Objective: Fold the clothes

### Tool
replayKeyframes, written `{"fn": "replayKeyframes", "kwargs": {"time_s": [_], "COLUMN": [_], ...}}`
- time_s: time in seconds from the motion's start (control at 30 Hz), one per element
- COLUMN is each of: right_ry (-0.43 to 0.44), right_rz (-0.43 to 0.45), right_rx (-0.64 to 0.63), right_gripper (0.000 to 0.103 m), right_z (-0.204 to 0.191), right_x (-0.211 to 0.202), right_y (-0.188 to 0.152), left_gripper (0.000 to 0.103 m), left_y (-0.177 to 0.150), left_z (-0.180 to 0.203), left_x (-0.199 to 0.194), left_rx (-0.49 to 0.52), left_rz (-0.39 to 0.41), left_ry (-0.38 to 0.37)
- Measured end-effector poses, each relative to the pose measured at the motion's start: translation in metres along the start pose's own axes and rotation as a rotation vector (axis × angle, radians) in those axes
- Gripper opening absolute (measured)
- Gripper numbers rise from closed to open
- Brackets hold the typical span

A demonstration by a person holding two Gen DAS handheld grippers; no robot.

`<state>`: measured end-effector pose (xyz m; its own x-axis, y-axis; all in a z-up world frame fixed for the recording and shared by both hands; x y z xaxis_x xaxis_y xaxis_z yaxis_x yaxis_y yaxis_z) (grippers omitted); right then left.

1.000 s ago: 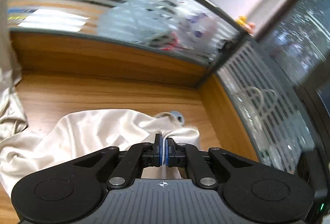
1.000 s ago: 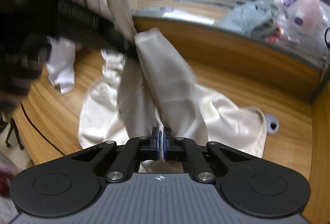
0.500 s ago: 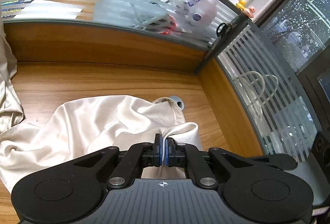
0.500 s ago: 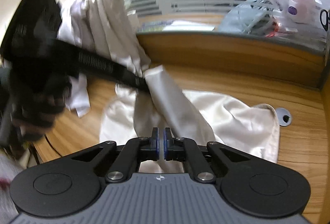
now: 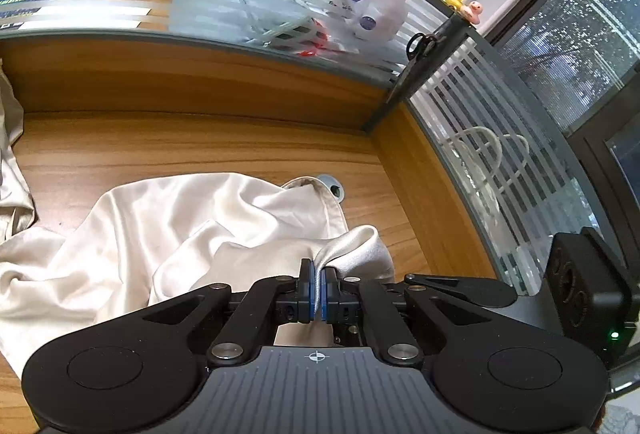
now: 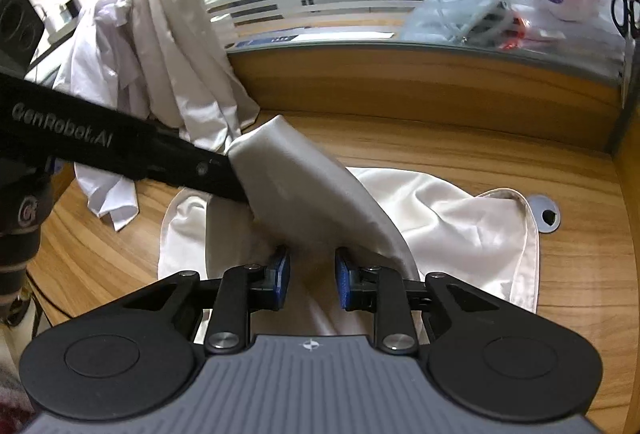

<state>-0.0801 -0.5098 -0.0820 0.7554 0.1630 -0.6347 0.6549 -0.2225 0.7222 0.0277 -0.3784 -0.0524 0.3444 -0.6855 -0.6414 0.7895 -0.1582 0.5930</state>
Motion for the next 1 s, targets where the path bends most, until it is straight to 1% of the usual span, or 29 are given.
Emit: {"fn": "replayKeyframes", "kwargs": {"time_s": [0.07,0.1,0.13,0.3,0.37,0.4,0.43,0.47,0.5,0.53,0.57,0.7,0.77,0.83,0.87,0.9,0.97,1.0], "right_ry": [0.003,0.001,-0.002,-0.043,-0.054,-0.059,-0.062,-0.064,-0.063,-0.059,-0.049,0.004,0.028,0.052,0.062,0.075,0.097,0.103], "right_rz": [0.003,0.001,-0.001,-0.024,-0.026,-0.026,-0.026,-0.027,-0.027,-0.023,-0.020,-0.009,-0.004,0.006,0.012,0.019,0.041,0.055], "right_rx": [-0.014,-0.027,-0.041,-0.056,-0.040,-0.031,-0.022,-0.012,-0.001,0.005,0.009,0.019,0.023,0.033,0.040,0.049,0.073,0.087], "right_gripper": [0.037,0.044,0.047,0.046,0.041,0.036,0.026,0.018,0.008,0.005,0.003,0.003,0.003,0.003,0.003,0.003,0.003,0.003], "right_z": [-0.004,-0.007,-0.009,-0.009,-0.006,-0.004,-0.002,-0.001,0.000,0.001,0.001,-0.001,-0.001,-0.001,0.000,0.000,0.004,0.006], "right_x": [0.000,0.002,0.004,0.020,0.026,0.028,0.031,0.032,0.032,0.030,0.027,0.010,-0.003,-0.019,-0.026,-0.034,-0.048,-0.054], "right_y": [0.002,0.001,0.000,-0.011,-0.014,-0.015,-0.016,-0.017,-0.017,-0.017,-0.016,-0.008,-0.002,0.007,0.012,0.017,0.030,0.035], "left_gripper": [0.005,0.005,0.005,0.005,0.005,0.005,0.005,0.005,0.005,0.005,0.006,0.008,0.008,0.014,0.020,0.024,0.026,0.031], "left_y": [0.000,0.000,0.000,0.000,-0.001,-0.001,-0.001,-0.001,-0.001,-0.001,-0.001,0.003,0.005,0.008,0.009,0.010,0.013,0.014], "left_z": [0.001,0.001,0.002,0.005,0.005,0.005,0.004,0.003,0.002,0.001,0.000,-0.003,-0.002,0.001,0.002,0.004,0.009,0.011], "left_x": [0.000,0.000,0.000,-0.001,0.000,0.000,0.000,0.000,-0.001,-0.001,-0.002,-0.005,-0.008,-0.012,-0.014,-0.016,-0.022,-0.024], "left_rx": [-0.004,-0.006,-0.006,-0.008,-0.011,-0.013,-0.015,-0.017,-0.017,-0.015,-0.008,0.048,0.081,0.107,0.116,0.126,0.145,0.151], "left_rz": [0.001,0.001,0.002,0.005,0.005,0.005,0.005,0.007,0.009,0.012,0.014,0.029,0.038,0.046,0.052,0.061,0.090,0.102], "left_ry": [-0.003,-0.005,-0.006,-0.014,-0.012,-0.011,-0.012,-0.011,-0.009,-0.005,0.001,0.034,0.038,0.026,0.016,0.004,-0.023,-0.036]}}
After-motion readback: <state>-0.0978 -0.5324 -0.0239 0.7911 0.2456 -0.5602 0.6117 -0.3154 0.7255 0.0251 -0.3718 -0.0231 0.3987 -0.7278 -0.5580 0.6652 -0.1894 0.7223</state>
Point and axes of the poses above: each gripper's, at about its wrist camera, not at the fingertips, and x roughly the way its jaws point, z to its right, y to its top, the point moved 7 cm from there along x, roughly the way its jaws point, and after that the axes turned 7 degrees about z, right-handed, at the moved point
